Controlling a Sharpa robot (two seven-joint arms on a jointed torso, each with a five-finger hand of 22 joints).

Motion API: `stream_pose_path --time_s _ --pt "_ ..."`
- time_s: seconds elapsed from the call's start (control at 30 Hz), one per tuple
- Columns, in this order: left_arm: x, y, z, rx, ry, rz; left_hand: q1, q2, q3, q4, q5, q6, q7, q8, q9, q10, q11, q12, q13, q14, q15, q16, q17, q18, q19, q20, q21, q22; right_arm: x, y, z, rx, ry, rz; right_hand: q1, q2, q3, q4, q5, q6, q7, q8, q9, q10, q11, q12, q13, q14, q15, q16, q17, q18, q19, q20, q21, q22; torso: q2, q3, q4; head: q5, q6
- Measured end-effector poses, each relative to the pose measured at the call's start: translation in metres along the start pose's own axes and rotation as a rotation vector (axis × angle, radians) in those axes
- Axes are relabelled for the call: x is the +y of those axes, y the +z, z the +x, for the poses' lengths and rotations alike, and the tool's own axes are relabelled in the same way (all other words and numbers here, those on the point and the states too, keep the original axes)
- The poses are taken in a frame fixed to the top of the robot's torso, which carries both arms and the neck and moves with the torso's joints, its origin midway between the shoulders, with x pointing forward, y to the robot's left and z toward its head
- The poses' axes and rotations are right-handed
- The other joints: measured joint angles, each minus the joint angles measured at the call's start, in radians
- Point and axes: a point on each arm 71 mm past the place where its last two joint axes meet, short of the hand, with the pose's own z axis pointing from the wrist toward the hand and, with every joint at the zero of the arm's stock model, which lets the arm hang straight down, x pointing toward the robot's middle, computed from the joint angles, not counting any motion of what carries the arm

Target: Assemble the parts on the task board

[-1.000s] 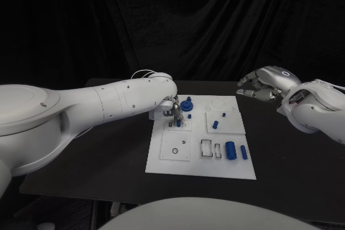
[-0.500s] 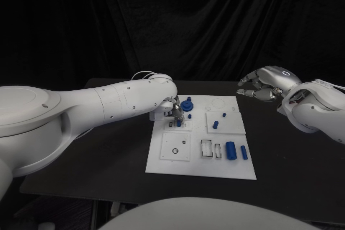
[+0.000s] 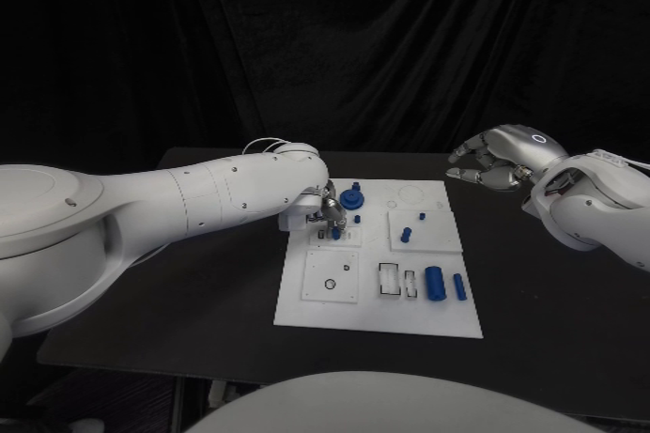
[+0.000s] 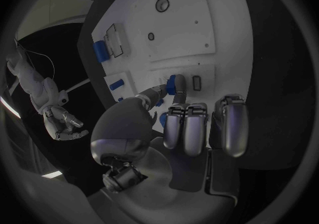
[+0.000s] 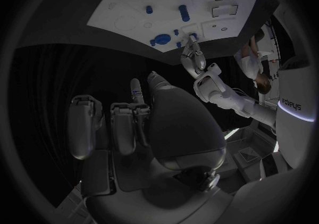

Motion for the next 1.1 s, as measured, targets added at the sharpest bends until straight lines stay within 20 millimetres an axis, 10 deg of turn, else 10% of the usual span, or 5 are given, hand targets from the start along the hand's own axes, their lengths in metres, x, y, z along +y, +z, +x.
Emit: stream_pose_path --time_s 1.1 --pt "0.034 -0.024 0.03 -0.385 -0.165 0.181 -0.05 -0.021 0.087 -0.023 -0.025 0.019 -0.002 0.04 0.056 0.002 -0.012 0.0 0.0 0.004 -0.011 0.0 0.0 0.0 0.003 -0.011 -0.005 0.0 -0.005 -0.011 0.006 0.005 0.012 0.018 0.0 0.0 0.0 0.0 0.0 0.004 0.004 0.0 -0.002 0.0 0.0 0.0 0.0 0.0 0.0 0.0 0.0 0.0 0.0 0.0 0.0 0.001 0.0 0.0006 0.0019 -0.019 0.0"
